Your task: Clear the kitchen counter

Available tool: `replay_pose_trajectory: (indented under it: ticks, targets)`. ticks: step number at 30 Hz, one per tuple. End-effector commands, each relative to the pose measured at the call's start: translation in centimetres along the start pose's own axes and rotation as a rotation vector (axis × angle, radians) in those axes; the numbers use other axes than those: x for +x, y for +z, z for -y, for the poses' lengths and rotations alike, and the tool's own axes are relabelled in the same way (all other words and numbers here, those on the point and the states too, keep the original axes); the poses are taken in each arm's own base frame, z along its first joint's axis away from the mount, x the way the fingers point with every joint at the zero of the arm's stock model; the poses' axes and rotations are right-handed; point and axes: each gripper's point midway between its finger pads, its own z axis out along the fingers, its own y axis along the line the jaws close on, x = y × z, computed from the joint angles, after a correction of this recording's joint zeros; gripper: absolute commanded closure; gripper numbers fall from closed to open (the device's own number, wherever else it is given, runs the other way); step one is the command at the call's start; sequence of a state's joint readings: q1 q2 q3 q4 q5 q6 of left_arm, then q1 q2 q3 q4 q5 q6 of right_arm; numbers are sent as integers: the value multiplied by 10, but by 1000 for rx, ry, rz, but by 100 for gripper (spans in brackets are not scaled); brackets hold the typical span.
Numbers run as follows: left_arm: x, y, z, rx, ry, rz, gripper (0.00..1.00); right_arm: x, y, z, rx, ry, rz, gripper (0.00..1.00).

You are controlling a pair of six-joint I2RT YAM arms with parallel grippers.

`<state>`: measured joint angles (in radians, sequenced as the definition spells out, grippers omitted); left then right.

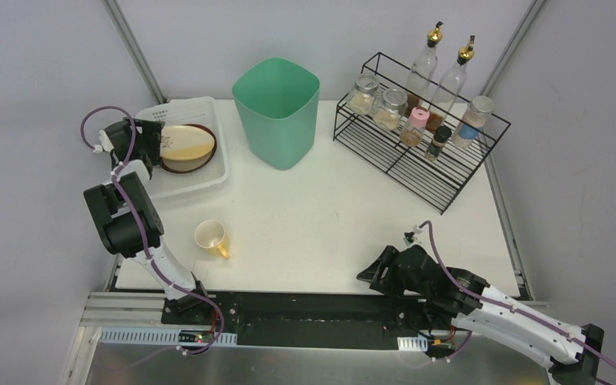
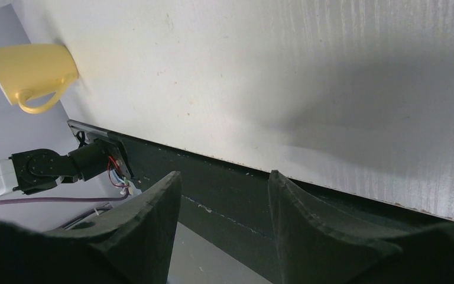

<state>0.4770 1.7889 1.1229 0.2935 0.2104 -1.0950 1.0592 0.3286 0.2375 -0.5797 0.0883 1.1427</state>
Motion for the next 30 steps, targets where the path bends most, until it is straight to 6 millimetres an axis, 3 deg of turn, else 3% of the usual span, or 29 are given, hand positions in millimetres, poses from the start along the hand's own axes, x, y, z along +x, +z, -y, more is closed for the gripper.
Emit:
replay_pose_trajectory:
  ticks: [1, 12, 22, 26, 30]
  targets:
    - [3, -22, 2, -77, 54, -60, 1, 0, -10, -15, -62, -9, -8, 42]
    - [21, -46, -24, -276, 114, -209, 1, 2, -17, -13, -101, -4, -11, 42]
    - [44, -52, -52, -407, 150, -386, 1, 1, -24, -8, -123, 8, -4, 42]
    - [47, -61, -50, -407, 190, -406, 1, 0, -26, -3, -119, 3, 1, 41]
    - [49, -79, -34, -360, 251, -419, 1, 0, -31, -5, -115, -44, 2, 41]
